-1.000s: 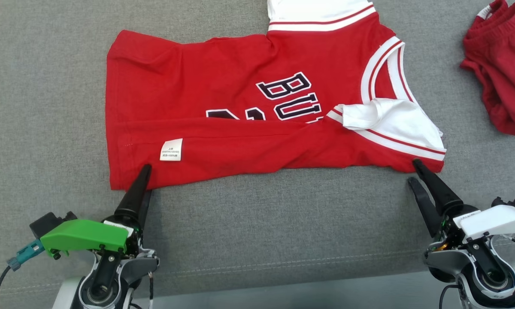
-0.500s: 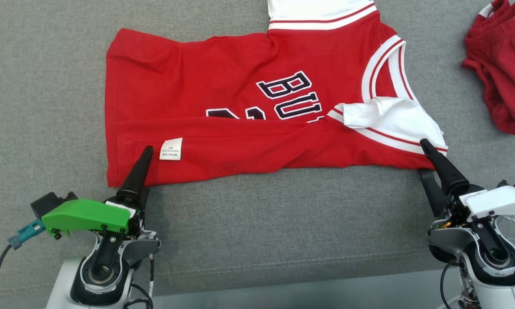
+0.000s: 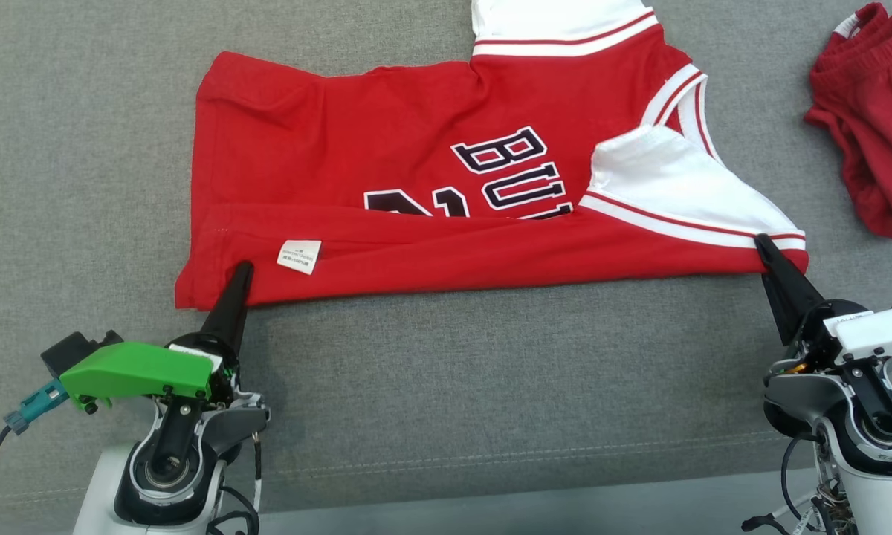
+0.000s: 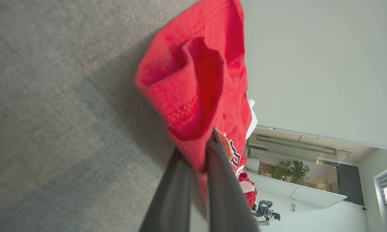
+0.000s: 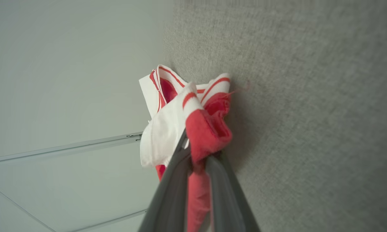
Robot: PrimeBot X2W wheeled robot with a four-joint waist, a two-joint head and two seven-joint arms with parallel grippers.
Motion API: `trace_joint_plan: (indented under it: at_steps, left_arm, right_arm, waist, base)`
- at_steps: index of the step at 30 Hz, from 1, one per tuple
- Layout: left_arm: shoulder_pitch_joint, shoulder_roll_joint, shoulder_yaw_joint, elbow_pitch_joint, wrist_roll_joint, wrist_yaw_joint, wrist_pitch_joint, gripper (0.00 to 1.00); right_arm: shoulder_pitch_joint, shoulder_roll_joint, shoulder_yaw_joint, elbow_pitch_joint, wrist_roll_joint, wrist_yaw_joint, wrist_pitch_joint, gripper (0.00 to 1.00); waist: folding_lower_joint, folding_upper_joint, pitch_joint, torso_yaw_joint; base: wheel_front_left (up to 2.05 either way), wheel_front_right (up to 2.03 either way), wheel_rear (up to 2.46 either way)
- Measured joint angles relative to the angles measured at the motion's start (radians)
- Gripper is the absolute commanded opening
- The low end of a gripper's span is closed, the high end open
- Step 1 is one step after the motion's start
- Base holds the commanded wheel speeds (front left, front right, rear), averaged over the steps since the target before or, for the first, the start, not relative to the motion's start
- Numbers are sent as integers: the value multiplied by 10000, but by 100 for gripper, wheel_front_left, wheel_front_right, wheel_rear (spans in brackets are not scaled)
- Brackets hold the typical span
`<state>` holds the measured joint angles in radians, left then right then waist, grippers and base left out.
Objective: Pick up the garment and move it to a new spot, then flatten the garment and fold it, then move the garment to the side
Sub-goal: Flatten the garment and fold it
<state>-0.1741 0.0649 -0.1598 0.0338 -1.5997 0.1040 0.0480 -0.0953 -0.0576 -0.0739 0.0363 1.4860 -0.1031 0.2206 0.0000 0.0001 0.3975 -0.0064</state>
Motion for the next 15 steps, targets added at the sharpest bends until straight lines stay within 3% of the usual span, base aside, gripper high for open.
trace_joint_plan:
  at_steps: [15]
  left_arm:
    - [1256,-188,-2,-472,-408,-591,-548,0]
  right_arm:
    - [904,10,-167,-263,370,278,2,0]
  waist:
    - [0,0,-190,275]
  base:
    - [0,0,0]
